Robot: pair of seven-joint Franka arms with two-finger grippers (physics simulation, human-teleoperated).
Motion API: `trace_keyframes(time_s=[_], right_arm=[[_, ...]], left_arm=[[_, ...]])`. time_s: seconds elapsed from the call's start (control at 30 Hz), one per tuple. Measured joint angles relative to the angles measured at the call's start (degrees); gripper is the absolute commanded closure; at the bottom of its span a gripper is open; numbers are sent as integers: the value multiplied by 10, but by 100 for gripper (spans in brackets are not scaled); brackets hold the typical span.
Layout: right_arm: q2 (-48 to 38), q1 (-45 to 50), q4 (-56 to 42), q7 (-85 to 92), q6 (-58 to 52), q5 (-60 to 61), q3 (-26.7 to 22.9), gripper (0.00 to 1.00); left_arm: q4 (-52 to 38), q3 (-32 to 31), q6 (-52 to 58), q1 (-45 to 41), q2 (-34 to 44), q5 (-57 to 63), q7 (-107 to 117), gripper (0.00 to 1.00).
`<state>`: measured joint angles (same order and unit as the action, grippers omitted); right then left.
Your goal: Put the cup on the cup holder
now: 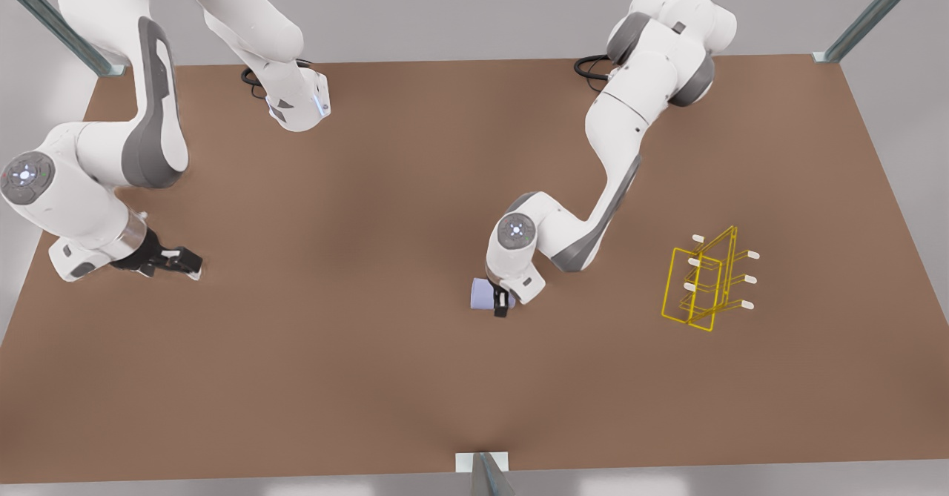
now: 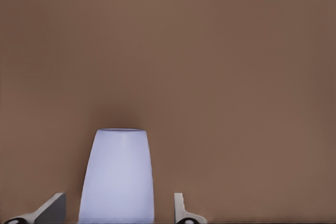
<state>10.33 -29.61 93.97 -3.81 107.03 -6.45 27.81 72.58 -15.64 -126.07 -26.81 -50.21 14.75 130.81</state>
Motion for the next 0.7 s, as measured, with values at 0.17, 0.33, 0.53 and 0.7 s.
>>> trace_keyframes(time_s=[0.17, 0.33, 0.53, 0.7], right_arm=[[-35, 177, -47, 29, -120, 16, -206, 0], [-31, 184, -59, 52, -171, 37, -197, 0], [-15, 208, -59, 71, -194, 26, -174, 0], [-1, 194, -57, 84, -182, 26, -175, 0]], left_arm=[[2, 0, -17, -10, -7, 9, 5, 0], [3, 0, -27, -17, -18, 19, 10, 0], [1, 0, -32, -19, -29, 31, 13, 0], [2, 0, -41, -20, -34, 38, 17, 0]])
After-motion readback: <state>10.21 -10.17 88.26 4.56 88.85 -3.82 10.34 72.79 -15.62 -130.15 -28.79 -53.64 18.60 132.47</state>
